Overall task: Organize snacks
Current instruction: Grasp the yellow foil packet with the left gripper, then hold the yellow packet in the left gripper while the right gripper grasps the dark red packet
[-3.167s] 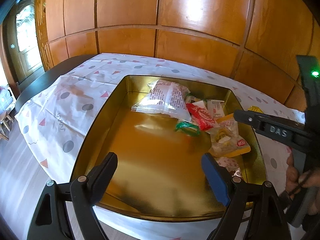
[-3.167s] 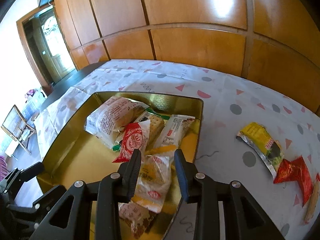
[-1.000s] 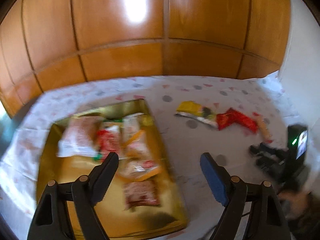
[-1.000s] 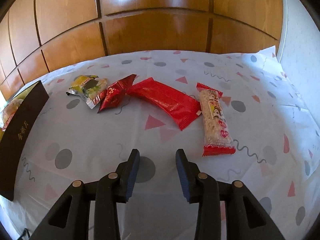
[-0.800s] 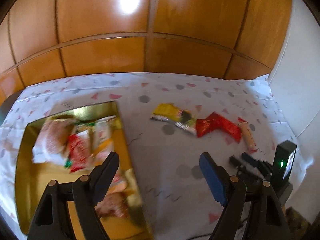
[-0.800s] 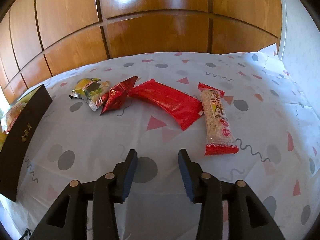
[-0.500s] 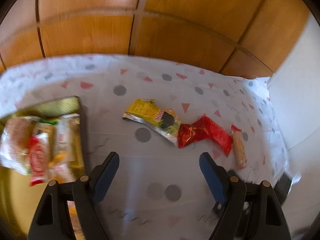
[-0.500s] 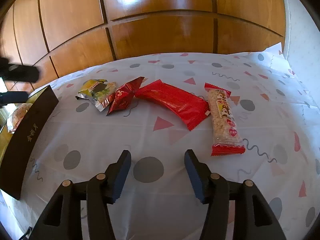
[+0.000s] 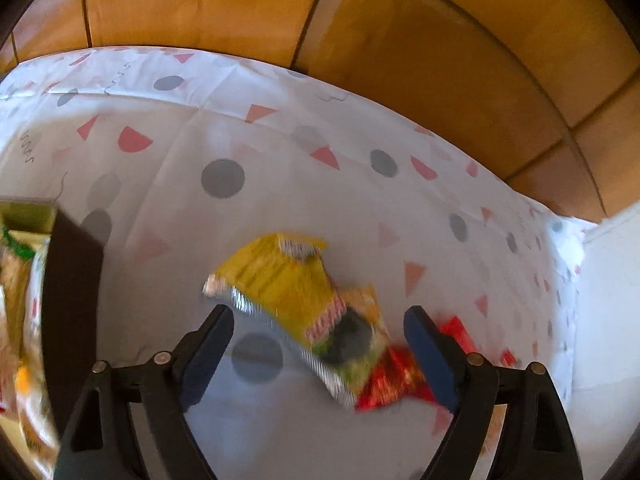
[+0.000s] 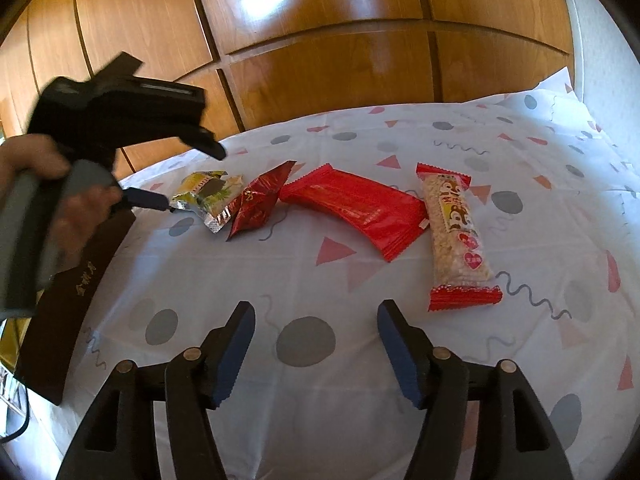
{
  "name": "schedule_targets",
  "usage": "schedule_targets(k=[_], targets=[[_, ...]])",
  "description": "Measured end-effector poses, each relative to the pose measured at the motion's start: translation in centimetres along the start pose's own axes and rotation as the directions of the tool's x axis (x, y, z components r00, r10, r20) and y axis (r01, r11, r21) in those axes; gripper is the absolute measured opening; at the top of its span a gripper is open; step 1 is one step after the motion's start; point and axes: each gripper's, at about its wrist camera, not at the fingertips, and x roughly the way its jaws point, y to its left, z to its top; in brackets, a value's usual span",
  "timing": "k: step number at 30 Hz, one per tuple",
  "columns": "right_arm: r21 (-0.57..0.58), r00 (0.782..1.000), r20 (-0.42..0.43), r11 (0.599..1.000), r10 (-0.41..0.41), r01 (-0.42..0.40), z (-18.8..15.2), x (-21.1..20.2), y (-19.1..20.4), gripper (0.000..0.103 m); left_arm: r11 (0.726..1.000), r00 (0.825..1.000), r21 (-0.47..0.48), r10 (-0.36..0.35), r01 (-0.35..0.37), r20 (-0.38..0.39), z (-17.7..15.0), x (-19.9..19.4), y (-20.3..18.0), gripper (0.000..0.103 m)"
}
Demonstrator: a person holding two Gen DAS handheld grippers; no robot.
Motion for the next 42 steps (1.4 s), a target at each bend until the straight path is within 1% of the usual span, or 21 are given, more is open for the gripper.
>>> schedule_targets(k=[2,3,4,5,6,7,9,10,14,17,24,28,32,33,35,36,37,38,40,42], targets=[[0.002,1.0,0.002,1.0,0.009,-0.009,0.0,0.0,0.0,0.068,1.0,1.0,-0.005,0.02,-0.02,-0.004,0.5,0.9,0.0,0.087],[0.003,1.0,0.003,1.0,0.013,-0.013,0.0,-0.1,-0.1,0.069,1.0,1.0,0.008,0.026,-0.026,-0.003,0.5,1.3,-0.1,0.084],[0.005,1.0,0.003,1.0,0.016,-0.016,-0.1,-0.1,-0.1,0.069,0.998,0.999,0.038,0.044,-0.044,-0.001,0.4,1.6,-0.3,0.076],[0.006,1.0,0.004,1.0,0.016,-0.017,-0.1,-0.1,-0.1,0.069,0.993,0.997,0.089,0.077,-0.078,0.022,0.1,1.7,-0.7,0.07],[0.006,1.0,0.004,1.0,0.017,-0.017,-0.1,-0.2,-0.1,0.069,0.987,0.995,0.129,0.088,-0.093,0.046,-0.2,1.6,-0.9,0.052],[0.006,1.0,0.005,1.0,0.017,-0.017,-0.1,-0.2,-0.2,0.069,0.982,0.996,0.17,0.071,-0.079,0.056,-0.6,1.5,-1.0,0.041],[0.006,1.0,0.005,1.0,0.017,-0.017,-0.1,-0.2,-0.2,0.069,0.977,0.997,0.203,0.048,-0.058,0.053,-1.3,1.0,-0.9,0.032],[0.006,1.0,0.005,1.0,0.017,-0.017,-0.1,-0.2,-0.2,0.069,0.973,0.997,0.222,0.049,-0.059,0.051,-1.7,0.7,-0.8,0.03],[0.007,1.0,0.005,1.0,0.018,-0.018,-0.1,-0.2,-0.1,0.069,0.95,0.998,0.305,0.054,-0.064,0.044,-4.0,-0.5,-0.8,0.028],[0.01,1.0,0.005,1.0,0.021,-0.021,-0.1,-0.2,-0.1,0.069,0.933,0.998,0.355,0.047,-0.056,0.036,-6.5,-1.8,-0.8,0.026],[0.026,0.999,0.008,0.999,0.037,-0.038,-0.1,-0.4,-0.4,0.069,0.909,1.0,0.416,0.009,-0.013,0.013,-12.3,-3.7,-0.7,0.026],[0.029,0.999,0.008,0.999,0.039,-0.04,-0.2,-0.4,-0.4,0.069,0.892,1.0,0.451,-0.014,0.002,0.021,-15.7,-5.4,-0.1,0.026],[0.032,0.999,0.002,0.999,0.043,-0.043,-0.1,-0.5,-0.4,0.068,0.878,0.998,0.477,-0.055,0.036,0.026,-18.5,-6.8,1.0,0.026],[0.023,0.999,-0.009,0.999,0.037,-0.037,0.0,-0.5,-0.2,0.068,0.876,0.997,0.481,-0.065,0.039,0.036,-19.2,-7.1,1.3,0.026],[-0.038,0.998,-0.06,0.999,0.001,-0.003,0.6,-0.2,0.6,0.068,0.877,0.996,0.477,-0.083,0.053,0.042,-19.9,-7.3,2.0,0.027],[-0.053,0.996,-0.086,0.999,-0.001,-0.003,1.0,-0.1,1.0,0.066,0.881,0.995,0.468,-0.093,0.063,0.042,-19.9,-7.5,2.3,0.027],[-0.048,0.995,-0.099,0.998,0.026,-0.03,1.3,-0.1,1.1,0.059,0.886,0.994,0.458,-0.101,0.072,0.038,-19.8,-7.4,2.5,0.028],[-0.043,0.993,-0.109,0.997,0.054,-0.059,1.9,-0.1,1.4,0.058,0.889,0.994,0.451,-0.108,0.082,0.033,-19.8,-7.3,2.7,0.028],[-0.072,0.994,-0.094,0.996,0.048,-0.055,2.9,-0.4,2.1,0.058,0.892,0.992,0.442,-0.119,0.095,0.028,-19.6,-7.1,2.8,0.029],[-0.099,0.994,-0.087,0.993,0.062,-0.071,4.1,-0.4,3.1,0.058,0.894,0.991,0.434,-0.13,0.107,0.025,-19.6,-7.0,3.0,0.029]])
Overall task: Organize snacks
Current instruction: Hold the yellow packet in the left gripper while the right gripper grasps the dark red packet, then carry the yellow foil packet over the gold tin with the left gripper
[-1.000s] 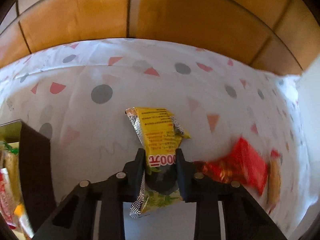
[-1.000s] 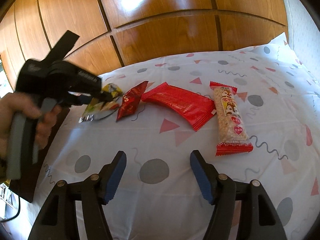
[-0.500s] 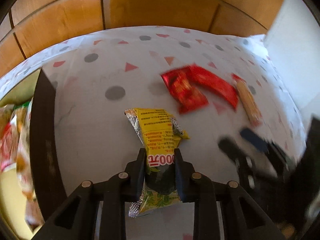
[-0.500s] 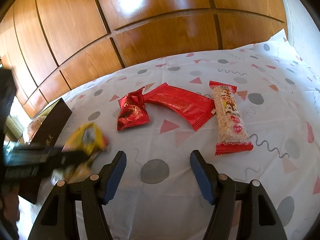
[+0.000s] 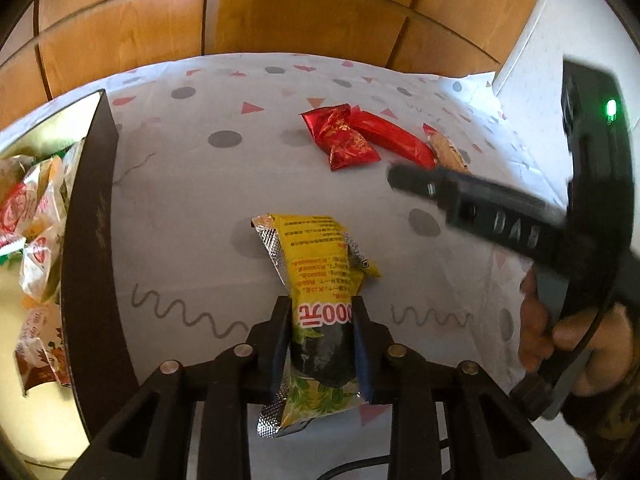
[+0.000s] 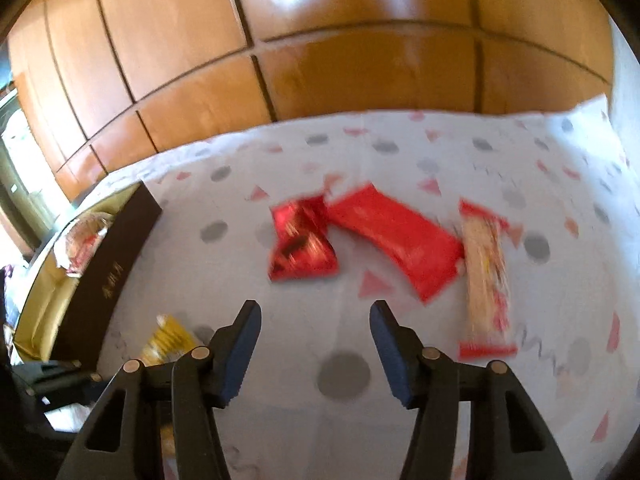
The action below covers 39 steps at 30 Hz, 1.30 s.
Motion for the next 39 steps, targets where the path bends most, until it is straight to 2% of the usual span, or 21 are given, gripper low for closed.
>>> schedule_targets(k=[8,13,15,16,17,20,24,27,31,33,39], targets=[[-0.127,0.999,-0.034,0.992,-0.007,0.003,3.6,2.8,2.7,0.058,1.0,1.0,0.003,-0.014,0.014,0.012,-0.1,-0.1,0.1,0.03],[-0.181,0.994,-0.074,0.982,-0.077,0.062,4.7,6.2,3.2,0.058,1.0,1.0,0.007,-0.015,0.015,0.017,-0.2,-0.1,0.1,0.03],[-0.185,0.993,-0.09,0.981,-0.077,0.06,4.9,7.4,3.2,0.057,1.0,1.0,0.01,-0.014,0.014,0.019,-0.3,-0.1,0.1,0.03],[-0.192,0.992,-0.107,0.98,-0.068,0.046,4.8,8.0,3.2,0.041,1.0,1.0,0.011,-0.013,0.013,0.02,-0.3,-0.1,0.1,0.03],[-0.205,0.99,-0.12,0.977,-0.078,0.052,4.7,8.4,3.3,0.036,1.0,1.0,0.01,-0.013,0.013,0.021,-0.4,-0.2,0.1,0.03],[-0.228,0.991,-0.108,0.972,-0.076,0.05,4.2,7.8,3.7,0.034,1.0,1.0,0.009,-0.013,0.013,0.022,-0.4,-0.1,0.0,0.03],[-0.227,0.996,-0.068,0.973,-0.064,0.047,3.0,4.8,3.5,0.034,1.0,1.0,0.007,-0.014,0.013,0.023,-0.4,-0.1,0.0,0.03],[-0.21,0.995,-0.039,0.974,-0.089,0.079,1.6,2.8,2.7,0.034,1.0,1.0,0.004,-0.014,0.014,0.023,-0.4,-0.1,0.0,0.03],[-0.187,0.988,-0.065,0.974,-0.141,0.127,-0.9,2.9,1.5,0.035,1.0,1.0,0.002,-0.009,0.009,0.024,-0.3,-0.1,-0.1,0.03],[-0.177,0.991,-0.002,0.976,-0.132,0.129,-1.8,2.5,1.2,0.035,1.0,1.0,0.004,-0.004,0.004,0.026,-0.4,-0.1,-0.2,0.03],[-0.175,0.988,-0.001,0.973,-0.153,0.151,-1.9,2.9,1.4,0.038,1.0,0.999,0.008,0.02,-0.021,0.033,-0.5,0.0,-0.7,0.033]])
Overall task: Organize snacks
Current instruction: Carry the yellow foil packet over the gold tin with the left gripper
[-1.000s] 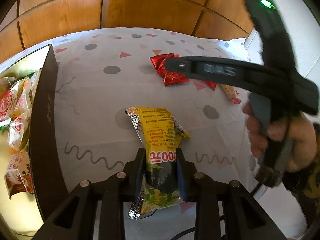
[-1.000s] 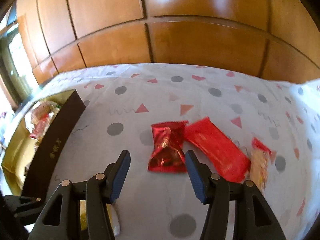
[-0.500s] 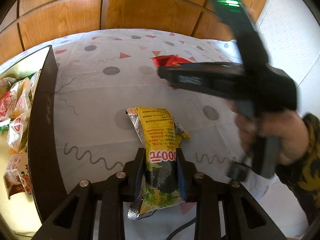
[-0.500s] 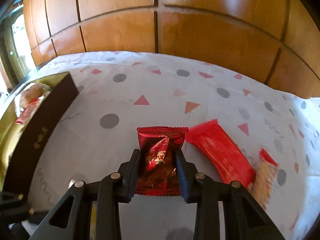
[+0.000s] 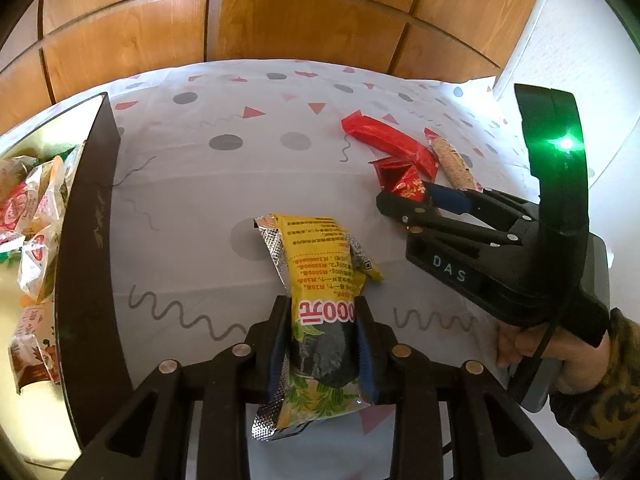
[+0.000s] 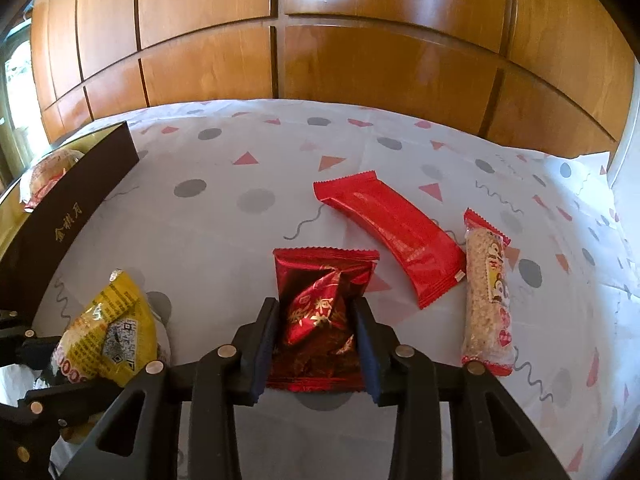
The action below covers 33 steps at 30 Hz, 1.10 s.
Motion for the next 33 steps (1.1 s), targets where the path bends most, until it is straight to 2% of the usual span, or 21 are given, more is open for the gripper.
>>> schedule_targets(k=[14,23,29,33], targets=[[0.043,0.999,0.013,0.998,0.041,-0.041,-0.3,0.1,-0.7,0.04,1.0,1.0,0.018,0.023,-0.023,0.014,-0.1,0.0,-0.2,0.033],[0.045,0.999,0.017,0.998,0.048,-0.048,-0.3,0.1,-0.9,0.04,0.999,0.999,0.037,0.038,-0.039,0.022,-0.1,0.0,-0.5,0.028],[0.054,0.998,0.019,0.997,0.057,-0.058,-0.3,0.1,-1.0,0.04,0.999,0.999,0.039,0.031,-0.032,0.011,0.2,-0.6,-0.7,0.025],[0.053,0.998,0.019,0.997,0.056,-0.057,-0.3,0.1,-1.0,0.04,0.998,0.999,0.053,0.027,-0.029,0.043,0.4,-2.0,-1.1,0.025]])
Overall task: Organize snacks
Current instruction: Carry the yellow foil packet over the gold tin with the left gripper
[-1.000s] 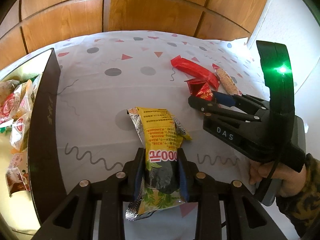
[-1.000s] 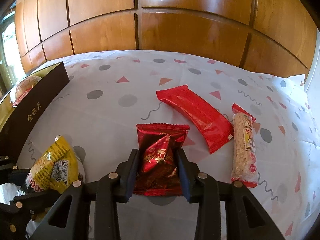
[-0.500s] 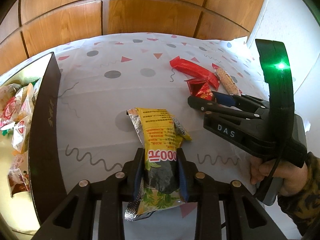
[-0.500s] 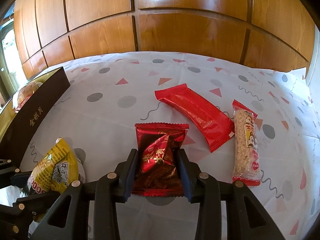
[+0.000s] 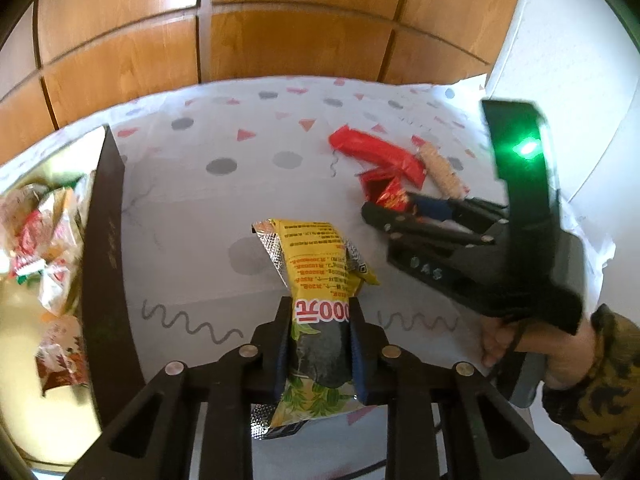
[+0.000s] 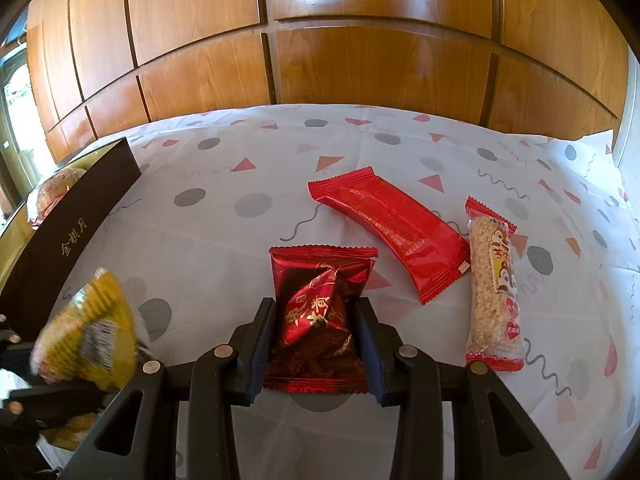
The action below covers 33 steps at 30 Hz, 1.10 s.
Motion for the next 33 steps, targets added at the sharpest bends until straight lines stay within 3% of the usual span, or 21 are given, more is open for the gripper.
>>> schedule_targets(k=[14,23,28,33], targets=[[-0.004,1.0,0.0,1.0,-0.002,0.002,0.0,0.0,0.0,0.04,0.997,0.998,-0.076,0.024,-0.02,0.052,1.6,-4.4,1.7,0.025],[-0.012,1.0,-0.001,1.0,-0.013,0.013,0.0,0.1,0.2,0.04,0.984,0.992,-0.176,0.045,-0.024,0.12,1.7,-7.9,6.5,0.025],[-0.012,1.0,-0.001,1.0,-0.014,0.014,0.0,0.0,0.2,0.04,0.941,0.981,-0.331,0.127,-0.073,0.144,0.4,-10.6,13.0,0.025],[-0.012,1.0,-0.001,1.0,-0.013,0.013,0.0,0.0,0.2,0.04,0.866,0.968,-0.471,0.235,-0.167,0.088,-2.3,-11.8,19.3,0.025]])
